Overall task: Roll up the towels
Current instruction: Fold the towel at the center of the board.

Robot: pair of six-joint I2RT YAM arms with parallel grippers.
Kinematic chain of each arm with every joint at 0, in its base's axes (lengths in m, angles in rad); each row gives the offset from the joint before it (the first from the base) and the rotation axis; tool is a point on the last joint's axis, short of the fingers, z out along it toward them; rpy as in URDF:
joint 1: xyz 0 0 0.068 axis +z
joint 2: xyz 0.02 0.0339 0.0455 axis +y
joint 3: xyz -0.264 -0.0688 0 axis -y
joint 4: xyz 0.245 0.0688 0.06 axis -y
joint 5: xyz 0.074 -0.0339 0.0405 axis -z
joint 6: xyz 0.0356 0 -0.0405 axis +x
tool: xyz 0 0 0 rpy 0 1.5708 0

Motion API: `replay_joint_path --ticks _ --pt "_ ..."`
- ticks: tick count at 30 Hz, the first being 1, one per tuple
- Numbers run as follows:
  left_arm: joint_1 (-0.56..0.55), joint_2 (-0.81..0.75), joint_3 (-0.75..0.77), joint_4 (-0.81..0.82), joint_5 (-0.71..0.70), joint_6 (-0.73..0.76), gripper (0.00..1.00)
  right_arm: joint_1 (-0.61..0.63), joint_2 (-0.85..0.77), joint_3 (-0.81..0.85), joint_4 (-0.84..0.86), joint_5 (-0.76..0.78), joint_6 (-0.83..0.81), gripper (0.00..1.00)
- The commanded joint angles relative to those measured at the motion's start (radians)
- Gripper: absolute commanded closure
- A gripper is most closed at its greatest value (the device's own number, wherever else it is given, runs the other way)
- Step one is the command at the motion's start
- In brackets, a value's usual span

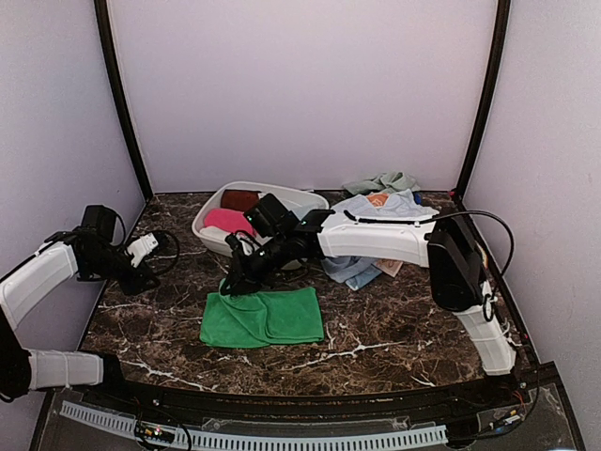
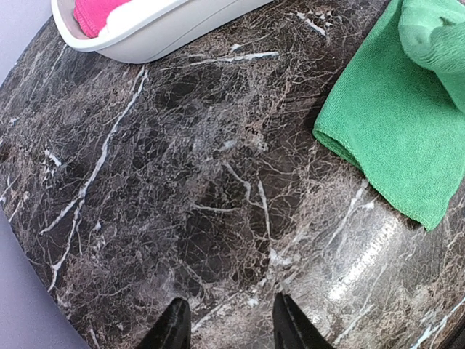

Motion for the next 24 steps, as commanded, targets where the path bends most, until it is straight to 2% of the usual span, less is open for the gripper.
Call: replay_joint_path --ticks 1,2,5,7,10,15,20,24 --pt "0.007 -0.027 -0.019 -0.040 -0.006 0.017 0.60 0.009 0.082 0.027 0.114 0.051 0.080 0.89" --pt "0.007 -0.029 -0.021 -0.040 -0.006 0.018 0.60 0.012 0.096 0.040 0.127 0.056 0.089 0.82" --pt "0.007 -0.031 -0.028 -0.037 0.001 0.019 0.59 0.024 0.137 0.096 0.145 0.047 0.098 0.73" --pt "0.007 -0.025 -0.024 -0.040 0.013 0.018 0.59 0.030 0.165 0.145 0.141 0.032 0.102 0.58" --pt "0.007 -0.007 -0.007 -0.046 0.041 0.008 0.59 0.031 0.162 0.168 0.144 0.031 0.104 0.50" --pt "-0.012 0.033 0.024 -0.054 0.129 -0.023 0.58 -0.002 0.018 0.077 0.096 0.099 0.030 0.50" --pt "-0.078 0.111 0.047 0.006 0.197 -0.117 0.58 -0.051 -0.182 -0.241 0.136 0.189 0.009 0.53" --pt "-0.203 0.158 0.023 0.084 0.174 -0.156 0.58 -0.055 -0.255 -0.451 0.146 0.260 0.000 0.56"
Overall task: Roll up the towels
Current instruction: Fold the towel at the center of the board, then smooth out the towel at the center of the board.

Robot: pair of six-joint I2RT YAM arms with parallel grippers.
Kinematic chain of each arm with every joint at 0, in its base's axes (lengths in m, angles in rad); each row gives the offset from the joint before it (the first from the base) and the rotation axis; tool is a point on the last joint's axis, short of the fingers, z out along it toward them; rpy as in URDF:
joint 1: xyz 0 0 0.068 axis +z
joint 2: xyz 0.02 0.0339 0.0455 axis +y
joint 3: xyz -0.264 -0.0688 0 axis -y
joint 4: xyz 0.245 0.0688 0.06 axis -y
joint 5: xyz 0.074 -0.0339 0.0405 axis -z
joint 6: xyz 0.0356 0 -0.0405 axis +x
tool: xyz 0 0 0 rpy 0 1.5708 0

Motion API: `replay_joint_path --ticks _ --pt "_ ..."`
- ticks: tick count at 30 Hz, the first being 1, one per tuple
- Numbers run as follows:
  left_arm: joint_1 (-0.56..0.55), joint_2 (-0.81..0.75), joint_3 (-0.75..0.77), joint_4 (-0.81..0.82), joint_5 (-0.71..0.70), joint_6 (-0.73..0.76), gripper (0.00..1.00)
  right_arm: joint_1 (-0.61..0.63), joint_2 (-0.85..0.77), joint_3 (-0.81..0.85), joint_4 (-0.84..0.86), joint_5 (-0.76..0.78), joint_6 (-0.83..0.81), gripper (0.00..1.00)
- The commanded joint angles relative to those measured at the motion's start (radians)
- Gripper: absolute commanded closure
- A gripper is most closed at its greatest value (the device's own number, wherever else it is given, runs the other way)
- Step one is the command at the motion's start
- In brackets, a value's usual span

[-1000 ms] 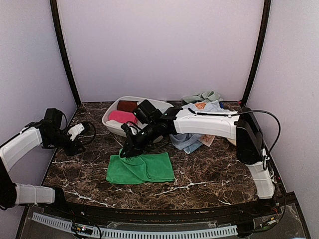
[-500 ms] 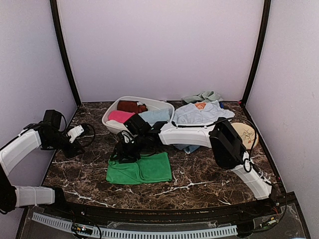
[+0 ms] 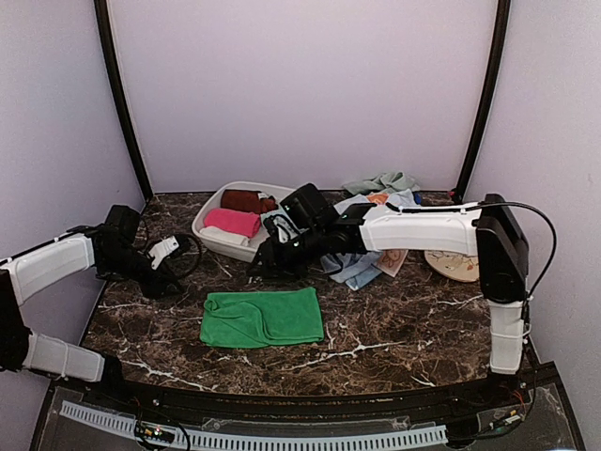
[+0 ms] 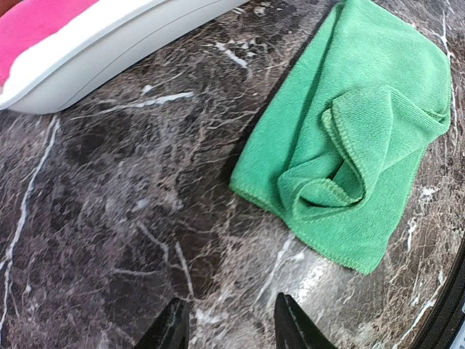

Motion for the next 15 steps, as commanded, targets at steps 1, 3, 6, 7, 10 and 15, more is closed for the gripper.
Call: replay_joint_path --ticks 1,3,6,7,10,15 --pt "-0.121 0.046 -0.003 0.084 0.024 -0.076 0.59 -0.008 -0.041 -0.191 0.032 0.094 -0.022 0.57" --pt "-0.158 0.096 0.012 0.102 0.029 -0.104 0.61 0.002 -0.036 -0.219 0.042 0.100 -0.019 0.57" --pt "-0.177 0.181 0.053 0.116 0.033 -0.134 0.67 0.027 -0.006 -0.207 0.057 0.092 -0.022 0.57" --pt "-0.178 0.199 0.060 0.129 0.031 -0.143 0.68 0.033 0.010 -0.198 0.059 0.083 -0.025 0.57" --pt "-0.180 0.236 0.067 0.157 0.030 -0.161 0.71 0.045 0.039 -0.203 0.121 0.035 -0.018 0.55" --pt "-0.181 0.284 0.048 0.179 0.020 -0.165 0.79 0.054 0.062 -0.214 0.204 -0.012 -0.004 0.54"
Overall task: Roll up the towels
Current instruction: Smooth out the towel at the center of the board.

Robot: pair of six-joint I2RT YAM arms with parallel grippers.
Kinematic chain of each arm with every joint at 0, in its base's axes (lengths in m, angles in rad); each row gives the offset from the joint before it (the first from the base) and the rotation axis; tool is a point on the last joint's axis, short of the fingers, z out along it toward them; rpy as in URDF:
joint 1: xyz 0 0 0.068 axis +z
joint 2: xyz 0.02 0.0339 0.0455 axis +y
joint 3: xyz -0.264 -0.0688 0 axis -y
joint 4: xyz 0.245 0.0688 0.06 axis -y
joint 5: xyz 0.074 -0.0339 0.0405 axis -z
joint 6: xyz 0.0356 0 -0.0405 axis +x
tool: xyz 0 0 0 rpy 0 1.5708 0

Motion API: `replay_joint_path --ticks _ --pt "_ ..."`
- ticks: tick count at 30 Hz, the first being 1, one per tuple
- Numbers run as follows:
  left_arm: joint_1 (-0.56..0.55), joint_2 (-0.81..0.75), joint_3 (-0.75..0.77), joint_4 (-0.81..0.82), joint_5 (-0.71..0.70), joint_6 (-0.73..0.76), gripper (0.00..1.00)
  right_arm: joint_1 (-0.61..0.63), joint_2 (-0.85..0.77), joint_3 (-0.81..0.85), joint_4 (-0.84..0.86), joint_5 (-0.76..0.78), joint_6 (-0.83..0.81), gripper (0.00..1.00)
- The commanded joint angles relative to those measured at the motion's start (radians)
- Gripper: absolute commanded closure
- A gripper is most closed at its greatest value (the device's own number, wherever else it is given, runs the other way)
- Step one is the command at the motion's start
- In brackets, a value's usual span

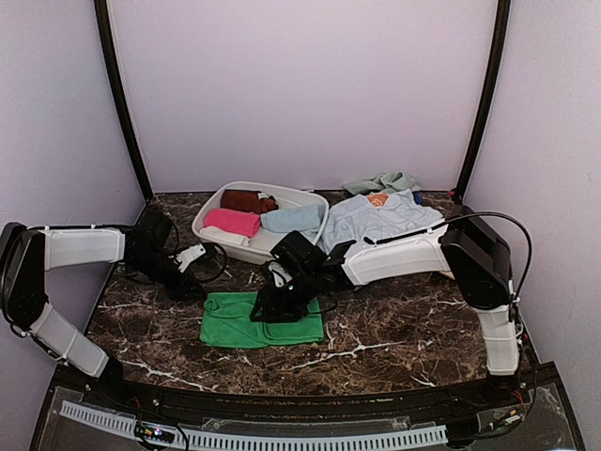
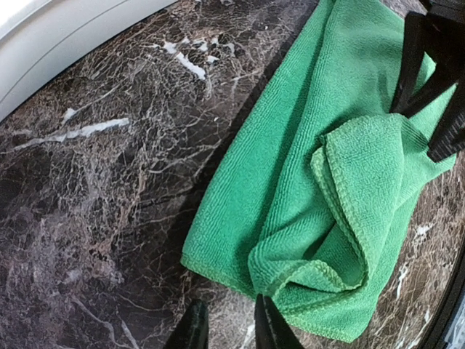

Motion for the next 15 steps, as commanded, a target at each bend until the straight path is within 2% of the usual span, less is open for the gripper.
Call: replay_joint_path --ticks 1,4,9,15 --pt "-0.005 0.028 0.005 0.036 -0.006 -0.020 0.80 0.007 0.016 -0.003 0.125 -0.057 0.006 0.54" --pt "-0.003 0.045 -0.010 0.056 -0.023 -0.024 0.84 0.018 0.018 -0.003 0.166 -0.076 0.005 0.54" --pt "-0.004 0.056 -0.019 0.064 -0.055 -0.036 0.96 0.060 0.004 0.008 0.212 -0.092 -0.034 0.53" --pt "-0.004 0.041 -0.026 0.068 -0.090 -0.063 0.98 0.138 -0.054 -0.011 0.129 -0.062 -0.180 0.53"
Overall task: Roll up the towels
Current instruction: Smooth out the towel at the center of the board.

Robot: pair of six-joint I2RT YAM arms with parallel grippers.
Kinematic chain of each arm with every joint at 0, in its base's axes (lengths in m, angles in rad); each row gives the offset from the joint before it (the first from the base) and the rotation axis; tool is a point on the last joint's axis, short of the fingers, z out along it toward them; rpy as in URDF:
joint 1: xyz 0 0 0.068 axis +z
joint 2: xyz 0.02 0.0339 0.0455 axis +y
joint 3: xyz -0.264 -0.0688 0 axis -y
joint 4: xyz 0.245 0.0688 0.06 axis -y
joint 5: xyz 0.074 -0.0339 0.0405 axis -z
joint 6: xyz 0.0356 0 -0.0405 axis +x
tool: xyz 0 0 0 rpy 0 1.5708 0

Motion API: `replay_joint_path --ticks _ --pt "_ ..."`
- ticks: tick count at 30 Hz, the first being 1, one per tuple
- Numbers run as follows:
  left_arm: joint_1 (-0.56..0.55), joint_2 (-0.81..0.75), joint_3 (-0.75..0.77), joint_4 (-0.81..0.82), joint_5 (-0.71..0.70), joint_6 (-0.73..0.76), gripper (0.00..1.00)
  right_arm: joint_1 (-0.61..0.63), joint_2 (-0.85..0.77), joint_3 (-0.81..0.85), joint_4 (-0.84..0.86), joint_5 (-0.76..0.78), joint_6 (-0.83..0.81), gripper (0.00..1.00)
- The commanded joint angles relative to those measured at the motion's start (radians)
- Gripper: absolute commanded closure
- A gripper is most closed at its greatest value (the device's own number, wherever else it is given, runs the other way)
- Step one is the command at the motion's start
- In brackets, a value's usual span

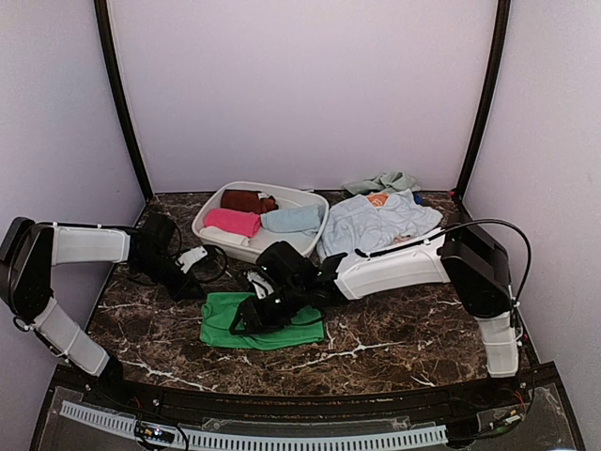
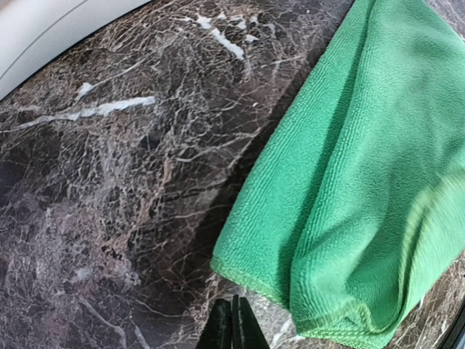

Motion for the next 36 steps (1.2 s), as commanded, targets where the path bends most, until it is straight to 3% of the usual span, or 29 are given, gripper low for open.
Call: replay_joint_path --ticks 1,11,15,21,28,32,36 --pt "-0.002 -0.014 -0.021 0.009 -0.029 -0.029 0.98 0.067 -0.062 -0.018 -0.037 0.011 -0.132 0.53" --pt "0.006 -0.024 -0.006 -0.003 -0.039 -0.047 1.00 0.128 -0.070 0.069 -0.330 0.125 -0.335 0.51" --pt "0.039 -0.050 0.033 -0.052 -0.032 -0.039 1.00 0.071 -0.133 0.042 -0.286 0.091 -0.305 0.51" --pt "0.072 -0.136 0.061 -0.177 0.044 0.020 0.81 -0.072 -0.229 -0.044 -0.261 0.120 -0.289 0.53" --pt "-0.057 -0.152 0.010 -0.181 0.069 -0.013 0.76 -0.173 -0.206 -0.117 -0.213 0.141 -0.284 0.61" --pt "-0.078 -0.093 0.009 -0.163 0.044 -0.038 0.75 -0.177 -0.163 -0.113 -0.206 0.157 -0.298 0.64" --pt "-0.080 -0.074 0.017 -0.163 0.050 -0.049 0.68 -0.177 -0.153 -0.128 -0.171 0.180 -0.301 0.64"
